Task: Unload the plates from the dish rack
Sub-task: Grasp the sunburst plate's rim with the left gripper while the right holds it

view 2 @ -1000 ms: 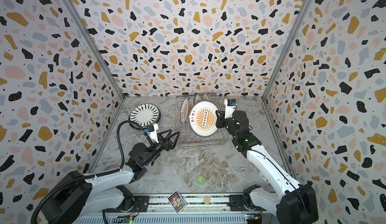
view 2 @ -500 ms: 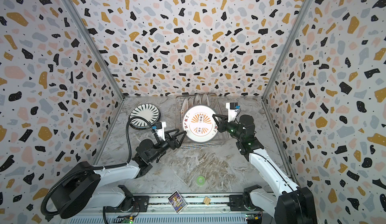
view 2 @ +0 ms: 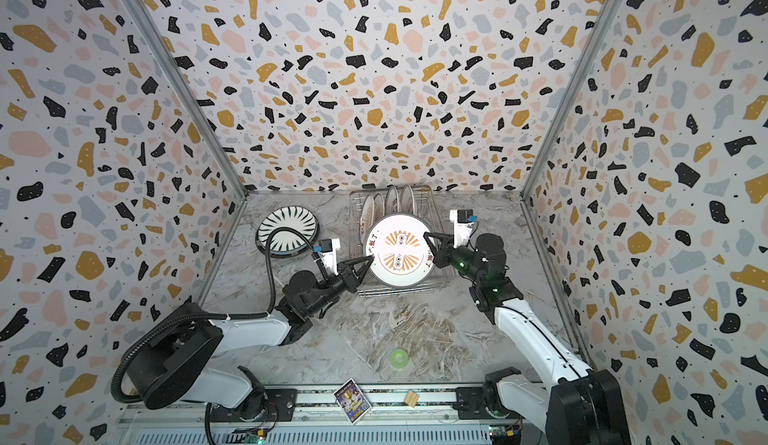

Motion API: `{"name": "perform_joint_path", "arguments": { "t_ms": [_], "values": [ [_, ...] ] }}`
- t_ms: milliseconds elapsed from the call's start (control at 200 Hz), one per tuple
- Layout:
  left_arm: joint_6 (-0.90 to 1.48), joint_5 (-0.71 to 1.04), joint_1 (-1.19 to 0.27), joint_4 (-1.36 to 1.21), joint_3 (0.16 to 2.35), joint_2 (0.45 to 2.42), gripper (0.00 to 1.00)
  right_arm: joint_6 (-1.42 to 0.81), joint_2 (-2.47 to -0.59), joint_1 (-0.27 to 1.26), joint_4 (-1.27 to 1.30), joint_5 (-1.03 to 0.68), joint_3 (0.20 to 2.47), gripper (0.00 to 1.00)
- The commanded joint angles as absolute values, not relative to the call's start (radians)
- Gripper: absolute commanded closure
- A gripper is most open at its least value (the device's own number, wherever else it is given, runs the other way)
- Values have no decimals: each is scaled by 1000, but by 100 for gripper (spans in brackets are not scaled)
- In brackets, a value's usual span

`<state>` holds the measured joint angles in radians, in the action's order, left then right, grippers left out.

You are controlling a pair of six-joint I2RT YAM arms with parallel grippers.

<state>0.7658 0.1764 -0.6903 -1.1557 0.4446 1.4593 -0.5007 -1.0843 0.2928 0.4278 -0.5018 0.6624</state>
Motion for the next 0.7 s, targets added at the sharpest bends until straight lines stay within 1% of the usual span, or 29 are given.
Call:
{"name": "perform_joint_path", "arguments": {
  "t_ms": [0, 105, 160, 180, 245, 355, 405, 471, 526, 611, 696],
  "values": [
    [767, 200, -695, -1243, 483, 1472, 86, -504, -1084, 298, 519, -528, 665, 98],
    [774, 206, -695, -1243, 492, 1480, 89, -481, -1086, 321, 532, -531, 651, 97],
    [781, 211, -695, -1245, 495, 1482, 98, -466, -1085, 336, 528, -524, 650, 97],
    [784, 211, -695, -1246, 495, 1483, 100, -461, -1085, 342, 524, -520, 651, 97],
    [793, 209, -695, -1250, 495, 1485, 100, -443, -1086, 362, 513, -510, 656, 96],
    [791, 192, -695, -1237, 495, 1479, 100, -428, -1095, 377, 505, -506, 660, 92],
    [793, 181, -695, -1230, 495, 1475, 100, -426, -1098, 377, 505, -508, 660, 86],
    [802, 176, -695, -1233, 491, 1471, 100, -426, -1105, 378, 503, -508, 661, 74],
    [814, 166, -695, -1229, 489, 1466, 100, -426, -1111, 379, 500, -507, 665, 69],
    [809, 119, -695, -1198, 487, 1452, 100, -429, -1114, 383, 480, -480, 674, 68],
    [810, 106, -692, -1190, 486, 1446, 100, -423, -1119, 389, 466, -461, 678, 69]
  ]
}}
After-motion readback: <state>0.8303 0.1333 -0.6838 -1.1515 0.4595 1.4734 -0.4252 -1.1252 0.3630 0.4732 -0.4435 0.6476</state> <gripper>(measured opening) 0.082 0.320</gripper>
